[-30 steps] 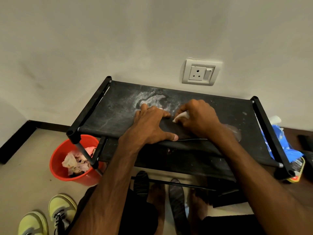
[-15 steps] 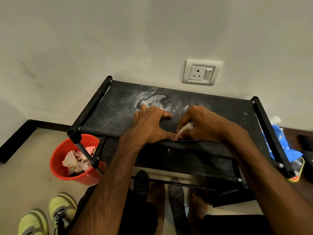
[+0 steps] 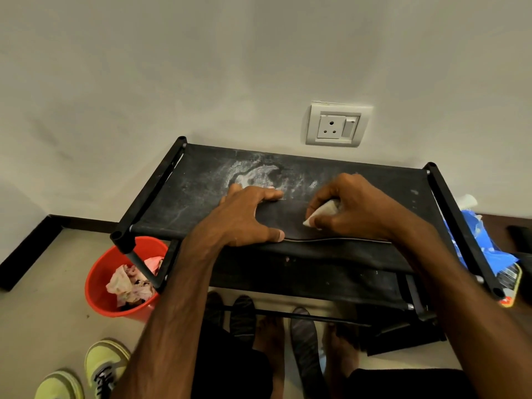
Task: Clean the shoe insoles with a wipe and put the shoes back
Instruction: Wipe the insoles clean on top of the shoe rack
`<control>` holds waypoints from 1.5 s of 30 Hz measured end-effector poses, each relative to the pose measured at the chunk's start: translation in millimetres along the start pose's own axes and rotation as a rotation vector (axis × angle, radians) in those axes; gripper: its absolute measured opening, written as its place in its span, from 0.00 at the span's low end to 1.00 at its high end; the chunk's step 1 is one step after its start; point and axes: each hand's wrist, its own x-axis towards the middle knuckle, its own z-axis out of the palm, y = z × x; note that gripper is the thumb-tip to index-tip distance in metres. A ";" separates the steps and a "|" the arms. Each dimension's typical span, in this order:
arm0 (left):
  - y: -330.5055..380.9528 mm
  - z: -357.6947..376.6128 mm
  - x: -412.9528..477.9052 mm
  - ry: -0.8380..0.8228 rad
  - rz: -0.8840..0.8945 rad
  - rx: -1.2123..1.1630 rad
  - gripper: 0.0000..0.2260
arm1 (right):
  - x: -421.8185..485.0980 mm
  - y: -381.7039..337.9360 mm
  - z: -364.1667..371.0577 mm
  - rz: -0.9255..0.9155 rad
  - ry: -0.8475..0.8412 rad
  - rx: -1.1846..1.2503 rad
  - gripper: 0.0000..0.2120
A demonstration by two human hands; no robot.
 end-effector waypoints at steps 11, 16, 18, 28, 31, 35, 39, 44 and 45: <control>3.4 -0.1 -1.0 0.024 0.008 0.016 0.38 | 4.6 -12.6 13.7 0.006 -0.102 -0.066 0.07; 4.7 1.5 1.0 0.030 0.024 0.018 0.39 | 13.4 -17.6 28.6 0.000 0.012 -0.093 0.09; 3.9 2.3 1.2 0.025 0.019 0.015 0.40 | 19.4 -19.3 36.3 0.017 0.095 -0.135 0.09; 3.3 2.8 -2.1 0.015 -0.010 -0.033 0.39 | 29.5 -20.0 39.4 0.003 0.150 -0.111 0.08; 3.6 3.3 -1.6 0.024 0.001 -0.019 0.39 | 22.9 -17.8 28.4 -0.048 0.006 -0.077 0.09; 4.5 2.6 -1.7 0.023 0.008 -0.021 0.39 | 12.5 -15.9 17.4 -0.060 -0.126 -0.026 0.06; 4.1 0.9 -2.3 0.011 0.021 -0.002 0.39 | 11.8 -16.8 20.7 -0.038 -0.084 -0.058 0.07; 4.1 0.2 -1.0 -0.015 0.023 0.016 0.39 | 21.4 -18.4 37.1 0.035 0.173 -0.187 0.09; 3.8 0.3 -1.2 -0.016 0.022 0.017 0.39 | 24.0 -17.4 39.6 0.050 0.220 -0.204 0.09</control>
